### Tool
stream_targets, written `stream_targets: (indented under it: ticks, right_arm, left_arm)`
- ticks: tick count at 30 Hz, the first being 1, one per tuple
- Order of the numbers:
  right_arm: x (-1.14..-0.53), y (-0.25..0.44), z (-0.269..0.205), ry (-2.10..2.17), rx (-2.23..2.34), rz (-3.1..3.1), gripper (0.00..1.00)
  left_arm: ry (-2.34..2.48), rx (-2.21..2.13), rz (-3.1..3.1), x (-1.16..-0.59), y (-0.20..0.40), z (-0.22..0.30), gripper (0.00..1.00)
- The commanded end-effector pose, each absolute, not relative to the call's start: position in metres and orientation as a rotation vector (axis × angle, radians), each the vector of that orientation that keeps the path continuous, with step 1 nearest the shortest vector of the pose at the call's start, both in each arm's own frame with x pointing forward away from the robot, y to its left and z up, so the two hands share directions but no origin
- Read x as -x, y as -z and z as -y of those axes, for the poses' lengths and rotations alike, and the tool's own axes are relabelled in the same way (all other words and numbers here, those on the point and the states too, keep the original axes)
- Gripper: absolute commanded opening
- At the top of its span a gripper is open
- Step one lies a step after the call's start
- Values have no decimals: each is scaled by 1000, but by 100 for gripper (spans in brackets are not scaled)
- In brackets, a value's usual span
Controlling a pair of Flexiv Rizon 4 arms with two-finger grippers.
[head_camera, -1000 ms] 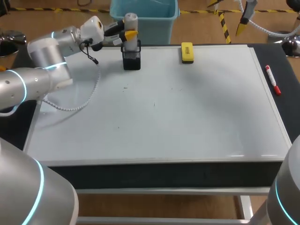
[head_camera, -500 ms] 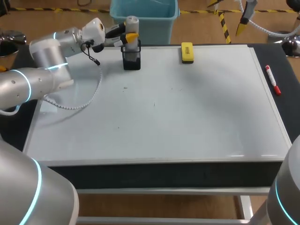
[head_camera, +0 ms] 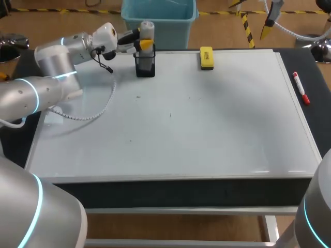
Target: Pick up the inspection probe, press it on each red-marked spot on the whiteboard one by one, put down the probe, pick up the eraser, and wipe off all the red marks.
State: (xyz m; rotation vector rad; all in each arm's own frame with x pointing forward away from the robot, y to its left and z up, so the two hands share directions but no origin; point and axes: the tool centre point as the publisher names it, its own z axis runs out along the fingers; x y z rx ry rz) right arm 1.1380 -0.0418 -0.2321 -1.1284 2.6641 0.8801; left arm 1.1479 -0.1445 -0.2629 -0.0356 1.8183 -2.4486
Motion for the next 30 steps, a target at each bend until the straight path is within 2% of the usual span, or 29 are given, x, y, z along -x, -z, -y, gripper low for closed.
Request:
stream_targets:
  ticks: [1, 7, 8, 9, 11, 12, 13, 14, 30]
  right_arm:
    - [-1138, 231, 42, -873, 1132, -2667, 100]
    - [-1138, 231, 42, -873, 1132, -2667, 100]
    - [-1138, 231, 42, -873, 1132, -2667, 100]
    - [-1138, 231, 42, -873, 1132, -2667, 100]
    - [-1138, 231, 42, -873, 1132, -2667, 100]
    - [-1138, 231, 42, -873, 1132, -2667, 100]
    - [-1138, 231, 42, -873, 1132, -2667, 100]
    - [-1138, 231, 42, -873, 1132, -2667, 100]
    - [-1138, 231, 42, -873, 1132, -2667, 100]
  left_arm:
    - [2447, 14, -1851, -1152, 263, 150, 0]
    - [2444, 17, -1879, -1153, 266, 155, 0]
    - [2443, 18, -1881, -1153, 267, 156, 20]
    - [2442, 19, -1883, -1153, 267, 156, 29]
    - [2442, 23, -1886, -1153, 267, 156, 41]
    - [2442, 25, -1887, -1153, 267, 156, 52]
    - [2441, 25, -1889, -1152, 268, 156, 97]
    - [2440, 26, -1890, -1151, 268, 156, 100]
    - [2257, -1, -2015, -1136, 247, 143, 100]
